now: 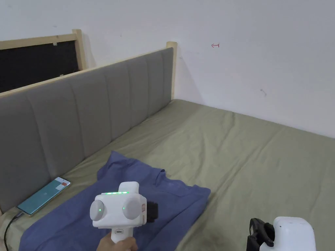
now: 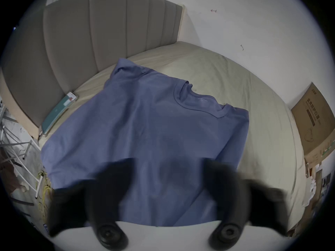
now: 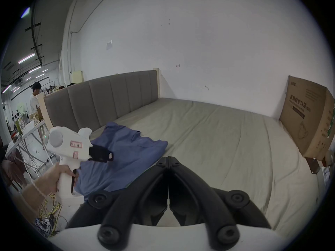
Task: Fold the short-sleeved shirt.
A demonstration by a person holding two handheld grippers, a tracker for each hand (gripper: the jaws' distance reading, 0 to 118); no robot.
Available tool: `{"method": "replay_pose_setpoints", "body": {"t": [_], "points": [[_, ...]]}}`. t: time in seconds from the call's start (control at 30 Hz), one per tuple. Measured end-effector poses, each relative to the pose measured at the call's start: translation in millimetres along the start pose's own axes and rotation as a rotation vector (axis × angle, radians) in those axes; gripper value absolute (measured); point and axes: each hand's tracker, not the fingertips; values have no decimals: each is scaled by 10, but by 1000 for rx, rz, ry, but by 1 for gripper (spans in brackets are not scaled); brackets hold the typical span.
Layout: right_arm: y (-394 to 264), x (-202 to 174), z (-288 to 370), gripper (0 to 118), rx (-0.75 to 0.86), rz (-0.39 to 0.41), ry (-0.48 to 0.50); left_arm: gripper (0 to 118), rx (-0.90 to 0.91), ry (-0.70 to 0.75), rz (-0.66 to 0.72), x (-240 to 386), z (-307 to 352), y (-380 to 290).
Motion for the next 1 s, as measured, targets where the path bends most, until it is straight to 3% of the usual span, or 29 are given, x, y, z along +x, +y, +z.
{"method": "replay_pose_setpoints", "body": {"t": [0.03,0.17,0.27,0.37,0.4,0.43,0.5,0.6,0.67,0.73,1.0], "points": [[-13,27,-26,0,-9,-6,-3,113,1,-1,11,8,-9,52],[-78,124,-134,0,-46,-25,-29,113,53,18,-25,155,-164,311],[-159,198,-208,0,-81,-40,-48,113,-37,18,-57,255,-537,406],[-235,290,-259,0,-121,-53,-67,99,-234,57,-63,246,-1019,245],[-253,328,-271,0,-132,-58,-74,100,-309,82,-50,196,-1162,134],[-267,361,-280,0,-137,-66,-81,95,-141,42,-66,189,-1037,72],[-299,431,-284,0,-141,-98,-94,94,-143,77,-69,279,-924,95],[-336,497,-313,0,-168,-152,-96,69,-139,78,-63,264,-884,124],[-368,511,-286,0,-163,-172,-94,44,-152,82,-72,248,-859,185],[-393,513,-267,0,-167,-175,-93,6,-157,103,-50,215,-863,219],[-367,688,-101,0,-151,-195,-129,6,-130,-130,162,-29,-408,480]]}}
